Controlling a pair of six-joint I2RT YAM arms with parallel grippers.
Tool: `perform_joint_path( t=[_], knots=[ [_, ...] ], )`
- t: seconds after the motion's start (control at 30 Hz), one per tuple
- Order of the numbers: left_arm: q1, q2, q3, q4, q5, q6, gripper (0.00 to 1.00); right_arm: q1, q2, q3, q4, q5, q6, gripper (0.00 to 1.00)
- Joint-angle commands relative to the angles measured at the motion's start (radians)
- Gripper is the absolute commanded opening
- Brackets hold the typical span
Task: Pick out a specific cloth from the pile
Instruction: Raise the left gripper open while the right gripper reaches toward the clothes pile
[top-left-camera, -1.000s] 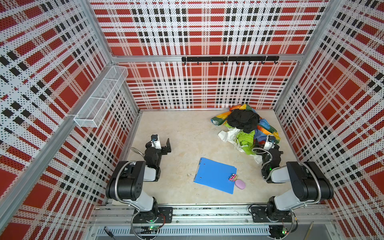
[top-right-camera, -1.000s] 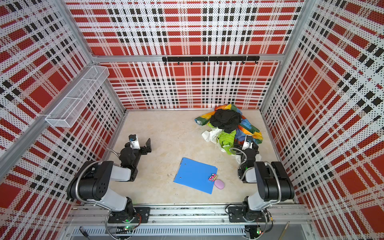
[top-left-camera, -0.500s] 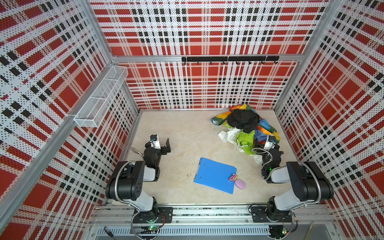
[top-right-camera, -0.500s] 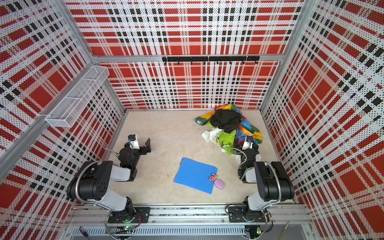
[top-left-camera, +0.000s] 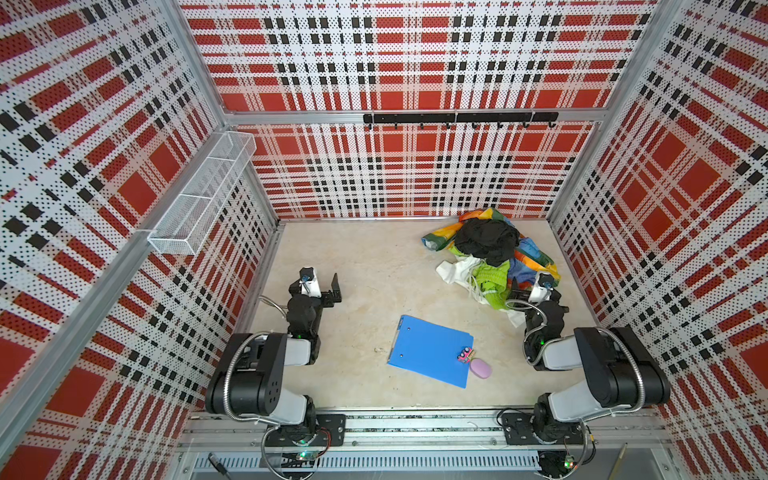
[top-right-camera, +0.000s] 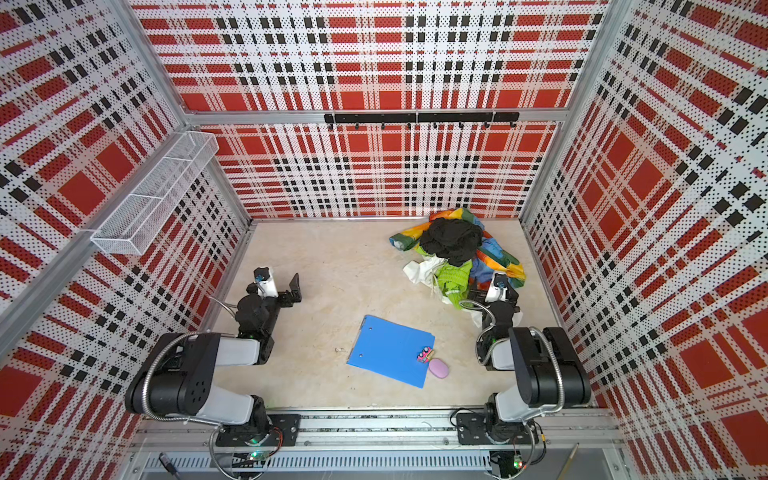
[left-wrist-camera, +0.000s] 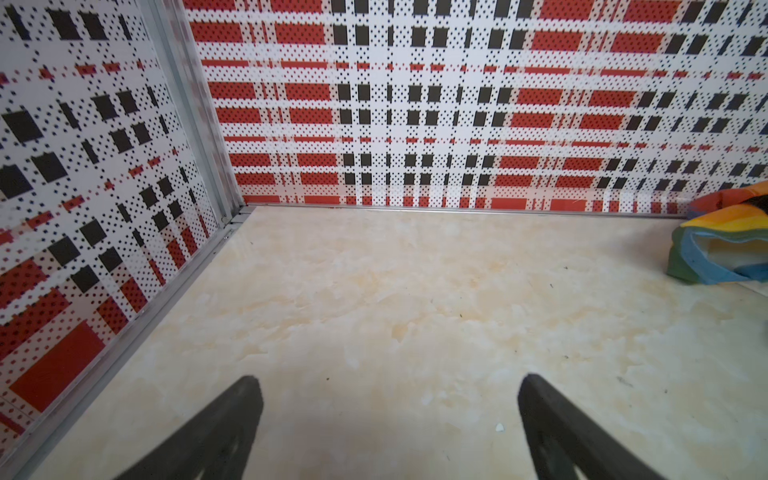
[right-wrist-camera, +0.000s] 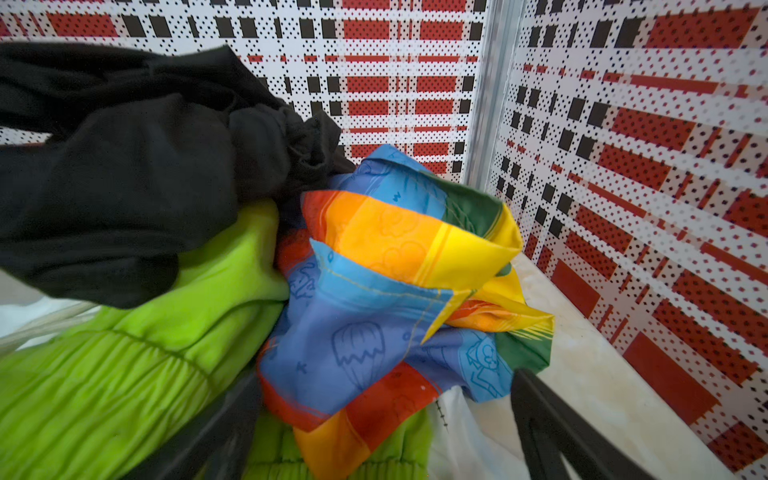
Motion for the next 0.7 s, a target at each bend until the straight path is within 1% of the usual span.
perform_joint_path(
  t=[0.0, 0.1, 0.13, 0.27, 0.33, 0.4, 0.47, 0.57, 0.67],
  knots=[
    [-0.044, -0.075, 0.023, -0.090, -0.092, 0.043, 0.99, 0.004, -0.072, -0.002, -0.006, 0.035, -0.001, 1.00],
    [-0.089, -0.165, 0.028, -0.150, -0.154, 0.056, 0.99, 0.004, -0.176, 0.051, -0.220, 0.067, 0.038, 1.00],
    [-0.102, -0.201, 0.028, -0.163, -0.153, 0.056, 0.99, 0.004, -0.210, 0.078, -0.307, 0.071, 0.060, 1.00],
    [-0.162, -0.313, 0.053, -0.240, -0.146, 0.057, 0.99, 0.007, -0.312, 0.170, -0.551, 0.040, 0.132, 1.00],
    [-0.188, -0.345, 0.071, -0.275, -0.143, 0.053, 0.99, 0.007, -0.353, 0.200, -0.621, 0.026, 0.167, 1.00],
    [-0.243, -0.366, 0.086, -0.289, -0.147, 0.057, 0.99, 0.008, -0.390, 0.223, -0.674, -0.003, 0.200, 1.00],
    [-0.276, -0.390, 0.116, -0.329, -0.150, 0.068, 0.99, 0.008, -0.418, 0.257, -0.731, 0.005, 0.231, 1.00],
    [-0.314, -0.437, 0.193, -0.449, -0.145, 0.067, 0.99, 0.008, -0.444, 0.331, -0.857, 0.016, 0.267, 1.00],
    [-0.344, -0.476, 0.272, -0.575, -0.127, 0.012, 0.99, 0.007, -0.463, 0.369, -0.905, 0.017, 0.303, 1.00]
  ],
)
